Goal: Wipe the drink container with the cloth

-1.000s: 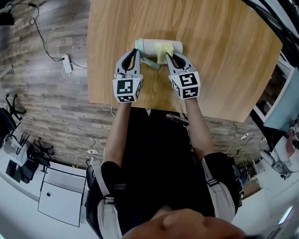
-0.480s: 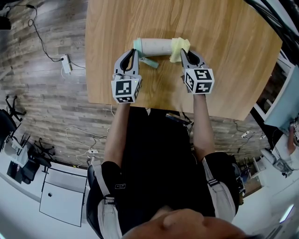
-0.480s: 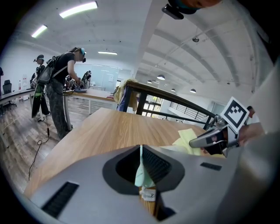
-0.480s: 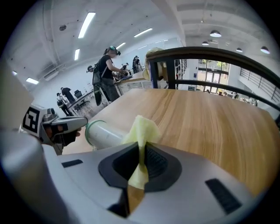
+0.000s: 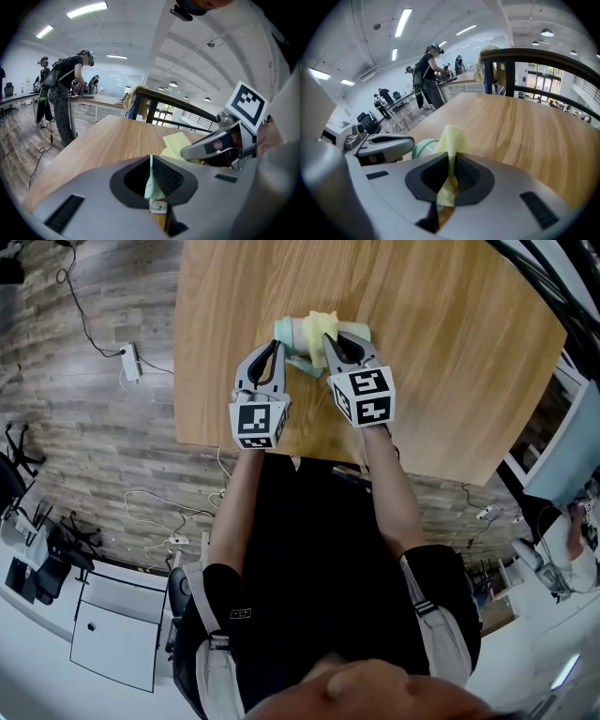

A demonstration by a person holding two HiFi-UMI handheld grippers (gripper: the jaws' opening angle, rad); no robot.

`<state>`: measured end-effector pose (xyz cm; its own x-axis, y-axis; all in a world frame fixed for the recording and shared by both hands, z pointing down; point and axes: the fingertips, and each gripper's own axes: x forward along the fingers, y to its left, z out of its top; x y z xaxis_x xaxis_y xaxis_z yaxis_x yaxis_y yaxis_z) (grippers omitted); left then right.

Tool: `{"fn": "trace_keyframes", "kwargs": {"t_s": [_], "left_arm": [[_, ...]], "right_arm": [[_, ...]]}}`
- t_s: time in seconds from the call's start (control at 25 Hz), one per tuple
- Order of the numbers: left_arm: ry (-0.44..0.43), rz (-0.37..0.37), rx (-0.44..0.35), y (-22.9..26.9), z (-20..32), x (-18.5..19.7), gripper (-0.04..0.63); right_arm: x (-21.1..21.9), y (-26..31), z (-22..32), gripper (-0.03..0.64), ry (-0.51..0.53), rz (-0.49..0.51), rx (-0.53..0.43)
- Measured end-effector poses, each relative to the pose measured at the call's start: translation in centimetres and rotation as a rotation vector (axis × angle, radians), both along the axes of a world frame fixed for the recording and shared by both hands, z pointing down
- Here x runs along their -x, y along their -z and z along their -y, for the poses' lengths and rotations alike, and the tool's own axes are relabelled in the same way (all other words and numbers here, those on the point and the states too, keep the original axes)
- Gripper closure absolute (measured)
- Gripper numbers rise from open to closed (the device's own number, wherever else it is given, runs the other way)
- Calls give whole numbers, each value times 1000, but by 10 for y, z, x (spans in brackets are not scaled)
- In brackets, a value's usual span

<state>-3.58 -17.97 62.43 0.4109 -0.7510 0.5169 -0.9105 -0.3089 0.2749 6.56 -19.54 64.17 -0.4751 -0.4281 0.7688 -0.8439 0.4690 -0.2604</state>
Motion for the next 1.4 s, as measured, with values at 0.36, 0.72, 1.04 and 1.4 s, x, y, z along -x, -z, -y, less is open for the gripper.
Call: {"fn": "trace_keyframes", "kwargs": {"t_s": [0.36,0.72,1.04,1.4], "left_arm": [[2,-18,0,1,-10,-1,568],[-6,-30,-9,3,-17,-3,568],[-9,-44,14,-4,-28,-1,568],[-8,-56,15,-4,-32,-2,568]], "right_arm": [[35,4,-2,574,73,17,29],[-35,-6,0,574,7,-93,49],[-90,-13,-3,574,-97,-168,72],[-52,-11,0,574,-44,-151,90]]}}
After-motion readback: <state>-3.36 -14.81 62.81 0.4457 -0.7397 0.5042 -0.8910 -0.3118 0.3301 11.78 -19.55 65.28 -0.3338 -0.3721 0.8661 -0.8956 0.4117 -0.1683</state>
